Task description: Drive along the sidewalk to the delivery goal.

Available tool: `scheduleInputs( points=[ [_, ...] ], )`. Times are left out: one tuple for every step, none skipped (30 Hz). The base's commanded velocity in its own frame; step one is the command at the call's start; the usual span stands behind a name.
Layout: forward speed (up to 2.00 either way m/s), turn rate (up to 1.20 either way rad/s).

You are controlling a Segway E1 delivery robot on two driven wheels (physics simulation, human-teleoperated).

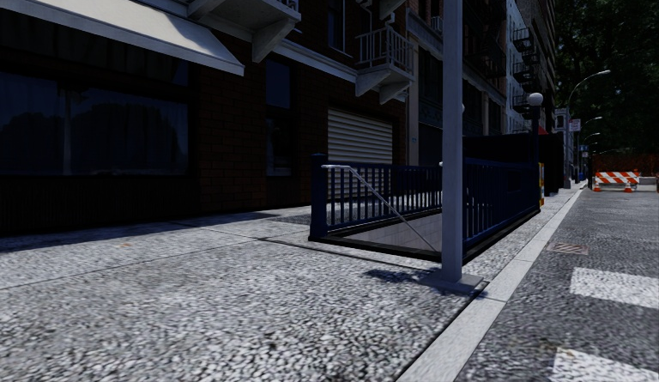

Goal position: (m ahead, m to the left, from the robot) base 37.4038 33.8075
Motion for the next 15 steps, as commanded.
scheduleInputs(
  points=[
    [0.00,0.00],
    [0.00,0.00],
    [0.00,0.00],
    [0.00,0.00],
    [0.00,0.00],
    [0.00,0.00],
    [0.00,0.00],
    [0.00,0.00],
    [0.00,0.00],
    [0.00,0.00],
    [0.00,0.00],
    [0.00,0.00],
    [0.00,0.00],
    [0.00,0.00],
    [0.00,0.00]
  ],
)
